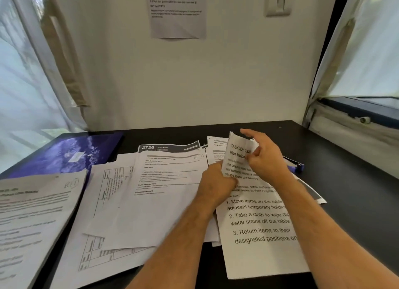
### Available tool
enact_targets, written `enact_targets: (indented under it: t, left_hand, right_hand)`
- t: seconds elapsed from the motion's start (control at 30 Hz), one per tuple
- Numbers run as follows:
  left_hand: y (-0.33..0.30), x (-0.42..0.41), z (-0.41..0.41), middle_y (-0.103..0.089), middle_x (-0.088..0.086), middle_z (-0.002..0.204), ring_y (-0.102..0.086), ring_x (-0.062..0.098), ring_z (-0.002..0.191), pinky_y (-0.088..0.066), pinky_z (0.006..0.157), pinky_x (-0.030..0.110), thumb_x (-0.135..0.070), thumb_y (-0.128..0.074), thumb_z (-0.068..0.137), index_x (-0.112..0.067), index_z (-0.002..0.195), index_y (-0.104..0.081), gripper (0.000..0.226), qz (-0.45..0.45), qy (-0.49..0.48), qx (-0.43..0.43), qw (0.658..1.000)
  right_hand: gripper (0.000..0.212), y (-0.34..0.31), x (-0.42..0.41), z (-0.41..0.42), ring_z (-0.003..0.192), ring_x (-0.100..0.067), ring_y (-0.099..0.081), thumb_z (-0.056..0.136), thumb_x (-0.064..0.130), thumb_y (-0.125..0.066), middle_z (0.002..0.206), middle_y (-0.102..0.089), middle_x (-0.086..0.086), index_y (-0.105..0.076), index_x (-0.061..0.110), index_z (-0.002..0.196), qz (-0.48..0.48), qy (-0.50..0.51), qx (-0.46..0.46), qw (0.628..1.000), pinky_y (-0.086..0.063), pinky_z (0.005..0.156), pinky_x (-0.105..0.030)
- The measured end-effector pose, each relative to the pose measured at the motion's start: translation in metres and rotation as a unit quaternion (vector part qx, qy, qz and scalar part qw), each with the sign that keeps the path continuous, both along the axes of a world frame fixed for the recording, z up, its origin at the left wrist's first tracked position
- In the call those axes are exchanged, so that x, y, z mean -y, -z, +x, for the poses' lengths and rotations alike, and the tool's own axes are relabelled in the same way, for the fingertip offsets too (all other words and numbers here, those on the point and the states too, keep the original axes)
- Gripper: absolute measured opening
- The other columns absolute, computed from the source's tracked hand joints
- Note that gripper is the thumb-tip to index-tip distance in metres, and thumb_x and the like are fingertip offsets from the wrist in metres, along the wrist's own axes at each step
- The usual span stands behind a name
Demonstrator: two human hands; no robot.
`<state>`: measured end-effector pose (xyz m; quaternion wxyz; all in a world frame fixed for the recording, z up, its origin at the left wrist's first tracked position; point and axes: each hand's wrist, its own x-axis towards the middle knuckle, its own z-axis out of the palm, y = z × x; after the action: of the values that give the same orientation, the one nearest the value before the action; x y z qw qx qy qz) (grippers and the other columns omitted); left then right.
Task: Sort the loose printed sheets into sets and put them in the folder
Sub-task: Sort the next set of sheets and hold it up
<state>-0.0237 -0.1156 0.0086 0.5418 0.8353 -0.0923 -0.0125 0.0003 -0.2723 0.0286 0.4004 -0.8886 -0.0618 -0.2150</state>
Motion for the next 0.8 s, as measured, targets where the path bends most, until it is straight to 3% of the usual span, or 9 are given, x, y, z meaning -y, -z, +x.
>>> enact_targets:
  t: [0.07, 0.17, 0.27, 0.33, 0.4, 0.47, 0.53, 0.67, 0.8]
  left_hand:
    - [0.000, 0.000, 0.001, -0.075, 0.001, 0.108, -0.073, 0.020, 0.092, -0.061, 0.079, 0.031, -0.006, -0.068, 0.085, -0.022, 0.115, -0.069, 0.033, 0.022, 0.013, 0.013, 1.000]
    - [0.004, 0.003, 0.004, -0.075, 0.000, 0.109, -0.072, 0.019, 0.091, -0.059, 0.074, 0.025, -0.006, -0.068, 0.086, -0.022, 0.116, -0.069, 0.035, 0.039, 0.022, 0.033, 0.998]
    - [0.002, 0.007, 0.002, -0.074, -0.005, 0.098, -0.068, 0.010, 0.080, -0.054, 0.066, 0.021, -0.033, -0.066, 0.093, -0.023, 0.108, -0.070, 0.019, 0.030, 0.006, 0.055, 0.998]
    - [-0.001, 0.009, 0.000, -0.070, -0.005, 0.088, -0.063, 0.007, 0.074, -0.046, 0.063, 0.018, -0.055, -0.051, 0.097, -0.020, 0.096, -0.071, 0.041, -0.014, -0.013, 0.060, 0.998]
    - [-0.005, 0.008, 0.000, -0.064, -0.007, 0.083, -0.057, 0.004, 0.075, -0.036, 0.062, 0.017, -0.062, -0.034, 0.099, -0.017, 0.089, -0.068, 0.058, -0.059, -0.046, 0.053, 0.996]
    - [-0.007, 0.005, 0.003, -0.056, -0.017, 0.078, -0.052, 0.000, 0.074, -0.033, 0.061, 0.016, -0.062, -0.029, 0.100, -0.024, 0.081, -0.061, 0.053, -0.097, -0.081, 0.031, 0.991]
    - [-0.007, 0.003, 0.006, -0.061, -0.018, 0.081, -0.059, 0.002, 0.075, -0.039, 0.061, 0.016, -0.059, -0.031, 0.101, -0.033, 0.078, -0.060, 0.045, -0.131, -0.086, 0.013, 0.988]
    - [-0.003, 0.002, 0.012, -0.074, -0.008, 0.092, -0.072, 0.012, 0.081, -0.058, 0.073, 0.030, -0.059, -0.037, 0.100, -0.032, 0.092, -0.069, 0.043, -0.168, -0.087, -0.005, 0.982]
    - [0.005, 0.000, 0.019, -0.073, -0.007, 0.107, -0.071, 0.013, 0.090, -0.059, 0.072, 0.030, -0.052, -0.051, 0.098, -0.028, 0.117, -0.065, 0.034, -0.193, -0.137, -0.015, 0.971]
  right_hand:
    - [0.064, 0.004, 0.001, -0.001, 0.088, -0.010, -0.068, 0.089, -0.004, -0.063, 0.132, -0.054, 0.006, -0.048, 0.036, 0.136, 0.041, -0.019, 0.000, 0.999, -0.056, 0.059, -0.014]
    - [0.058, 0.005, 0.003, 0.001, 0.074, -0.009, -0.069, 0.090, -0.004, -0.064, 0.122, -0.057, 0.006, -0.051, 0.031, 0.134, 0.067, -0.033, 0.003, 0.997, -0.061, 0.063, -0.022]
    - [0.040, 0.002, 0.007, 0.003, 0.070, -0.005, -0.065, 0.088, -0.003, -0.066, 0.111, -0.063, 0.006, -0.061, 0.027, 0.114, 0.044, -0.014, 0.012, 0.999, -0.057, 0.063, -0.019]
    - [0.031, 0.004, 0.014, 0.004, 0.071, -0.010, -0.067, 0.087, -0.004, -0.066, 0.097, -0.069, 0.006, -0.067, 0.026, 0.095, 0.008, -0.007, 0.002, 1.000, -0.059, 0.064, -0.025]
    - [0.030, 0.006, 0.020, 0.001, 0.073, -0.013, -0.068, 0.084, -0.004, -0.067, 0.083, -0.071, 0.008, -0.072, 0.025, 0.083, -0.020, -0.018, -0.023, 0.999, -0.062, 0.067, -0.035]
    - [0.030, 0.006, 0.023, -0.004, 0.079, -0.012, -0.067, 0.082, -0.004, -0.068, 0.082, -0.071, 0.009, -0.073, 0.026, 0.077, -0.044, -0.030, -0.047, 0.997, -0.062, 0.071, -0.035]
    - [0.032, 0.008, 0.022, -0.011, 0.089, -0.011, -0.066, 0.079, -0.006, -0.068, 0.089, -0.071, 0.009, -0.072, 0.026, 0.075, -0.063, -0.043, -0.079, 0.994, -0.061, 0.078, -0.032]
    - [0.025, 0.016, 0.020, -0.013, 0.091, -0.011, -0.068, 0.075, -0.003, -0.073, 0.094, -0.071, 0.008, -0.073, 0.023, 0.073, -0.054, -0.058, -0.111, 0.991, -0.062, 0.078, -0.035]
    - [0.024, 0.016, 0.016, -0.016, 0.088, -0.011, -0.068, 0.075, -0.005, -0.070, 0.092, -0.072, 0.008, -0.073, 0.019, 0.074, -0.058, -0.061, -0.121, 0.989, -0.062, 0.077, -0.031]
